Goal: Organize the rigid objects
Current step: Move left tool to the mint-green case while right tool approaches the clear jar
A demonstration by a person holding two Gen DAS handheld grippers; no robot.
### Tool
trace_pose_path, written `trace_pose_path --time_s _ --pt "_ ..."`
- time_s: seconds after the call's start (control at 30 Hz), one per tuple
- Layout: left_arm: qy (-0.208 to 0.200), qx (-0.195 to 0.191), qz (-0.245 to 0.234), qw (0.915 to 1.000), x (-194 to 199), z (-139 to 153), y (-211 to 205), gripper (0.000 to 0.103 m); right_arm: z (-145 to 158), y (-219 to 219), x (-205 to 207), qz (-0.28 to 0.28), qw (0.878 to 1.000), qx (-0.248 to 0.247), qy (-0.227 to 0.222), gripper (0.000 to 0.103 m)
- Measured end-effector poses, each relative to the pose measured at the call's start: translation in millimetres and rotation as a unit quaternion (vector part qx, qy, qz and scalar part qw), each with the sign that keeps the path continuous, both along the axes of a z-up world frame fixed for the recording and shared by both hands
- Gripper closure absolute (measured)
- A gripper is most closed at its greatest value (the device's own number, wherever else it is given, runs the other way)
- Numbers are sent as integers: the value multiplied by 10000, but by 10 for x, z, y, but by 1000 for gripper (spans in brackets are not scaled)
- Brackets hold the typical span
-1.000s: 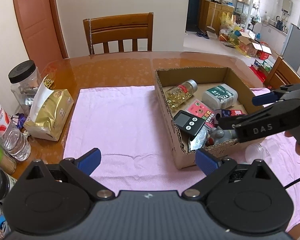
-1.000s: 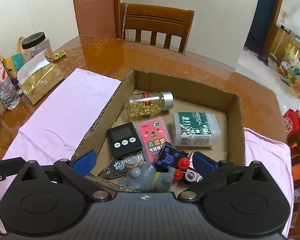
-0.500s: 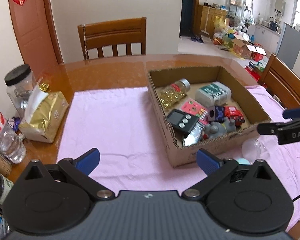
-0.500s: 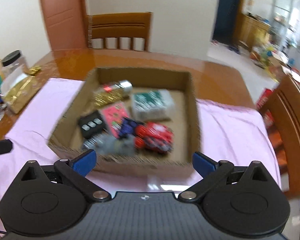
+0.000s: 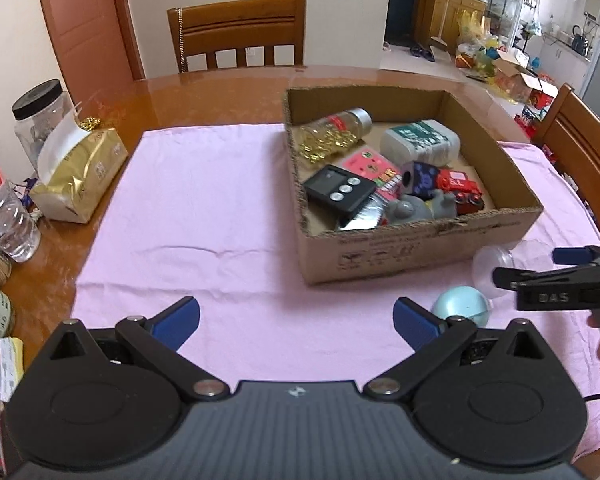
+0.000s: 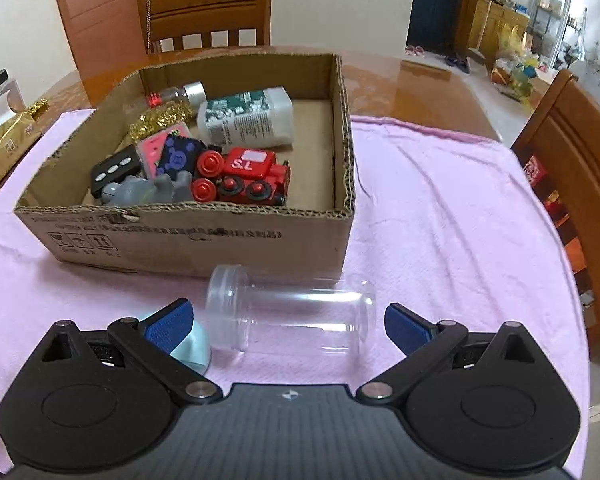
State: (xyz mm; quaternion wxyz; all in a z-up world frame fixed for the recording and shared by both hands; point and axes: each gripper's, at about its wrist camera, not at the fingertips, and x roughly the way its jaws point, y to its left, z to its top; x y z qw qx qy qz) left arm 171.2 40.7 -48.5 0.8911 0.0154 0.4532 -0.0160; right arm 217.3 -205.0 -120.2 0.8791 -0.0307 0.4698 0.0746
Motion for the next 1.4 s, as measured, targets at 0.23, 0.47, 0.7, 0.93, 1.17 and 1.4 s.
trace_pose_path --time_s 0.23,0.47,0.7,0.93,1.17,1.4 --pt "169 -66 -109 9998 60 -123 -357 1 -200 -189 55 319 9993 -131 157 0" --pt "382 -50 -245 9990 237 -293 -748 1 -393 -374 58 633 9973 -284 254 0" --pt "521 75 -94 9986 523 -550 -1038 1 -427 -469 -15 958 9952 -177 57 0" --pt "662 -47 235 9975 710 -766 -1053 1 -425 -494 -52 1063 9942 -146 -11 0" --pt "887 265 203 9955 653 -800 -954 1 -412 -479 -64 1061 9942 -147 -7 0" --pt "1274 448 -101 9908 418 -857 -846 1 -412 -477 -44 1072 9941 -154 20 0"
